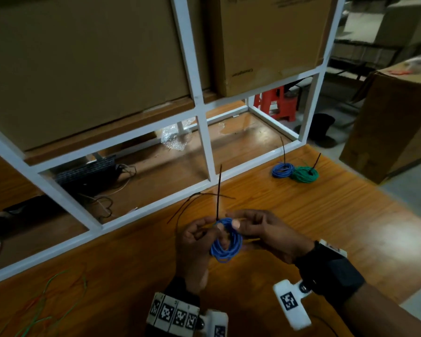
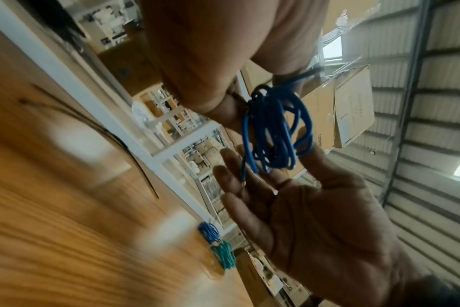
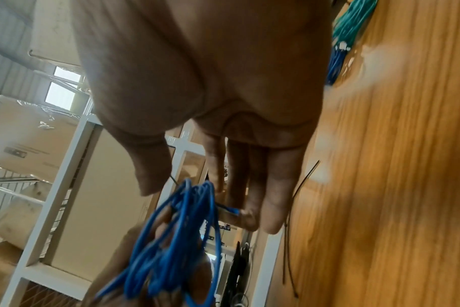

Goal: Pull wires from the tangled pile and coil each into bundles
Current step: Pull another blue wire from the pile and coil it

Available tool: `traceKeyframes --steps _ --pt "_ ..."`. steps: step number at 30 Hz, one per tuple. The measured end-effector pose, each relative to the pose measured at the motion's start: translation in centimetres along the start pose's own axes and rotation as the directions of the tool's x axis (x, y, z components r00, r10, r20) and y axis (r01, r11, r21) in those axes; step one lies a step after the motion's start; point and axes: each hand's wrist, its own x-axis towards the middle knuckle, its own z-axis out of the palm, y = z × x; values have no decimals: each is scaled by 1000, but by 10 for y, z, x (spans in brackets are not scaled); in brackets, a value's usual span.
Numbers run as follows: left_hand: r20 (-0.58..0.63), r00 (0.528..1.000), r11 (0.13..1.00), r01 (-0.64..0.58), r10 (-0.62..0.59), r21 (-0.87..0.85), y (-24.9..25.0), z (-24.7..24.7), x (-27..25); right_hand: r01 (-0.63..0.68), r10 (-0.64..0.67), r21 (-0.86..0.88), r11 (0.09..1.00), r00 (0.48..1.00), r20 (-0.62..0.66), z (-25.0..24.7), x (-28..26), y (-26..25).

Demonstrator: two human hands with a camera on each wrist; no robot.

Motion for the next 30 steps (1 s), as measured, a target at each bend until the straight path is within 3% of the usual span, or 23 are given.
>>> traceKeyframes --steps 4,7,11,14,17,20,25,30 --pt "25 997 998 67 -67 -1 -9 44 14 67 -67 1 998 994 -82 -33 -11 6" --pt "71 992 987 97 -106 126 -16 66 25 39 -47 -31 999 953 -299 -77 -9 -4" --pt "81 981 957 149 -174 249 -33 76 37 5 -13 -15 1000 770 -638 -161 5 -12" --pt "64 979 938 168 -195 303 -46 77 39 -30 47 36 999 654 -755 -219 13 -2" --pt "22 976 911 194 -217 365 -55 75 45 -100 105 58 993 573 -813 -256 17 18" --pt "3 973 891 209 -230 403 -61 73 51 -249 85 -67 966 552 -830 -269 18 33" --pt "-20 974 880 213 -226 423 -66 70 55 -461 7 -319 828 577 -817 -261 6 41" --pt "-3 980 882 183 -201 435 -59 51 46 -594 -174 -518 615 538 -825 -224 -13 41"
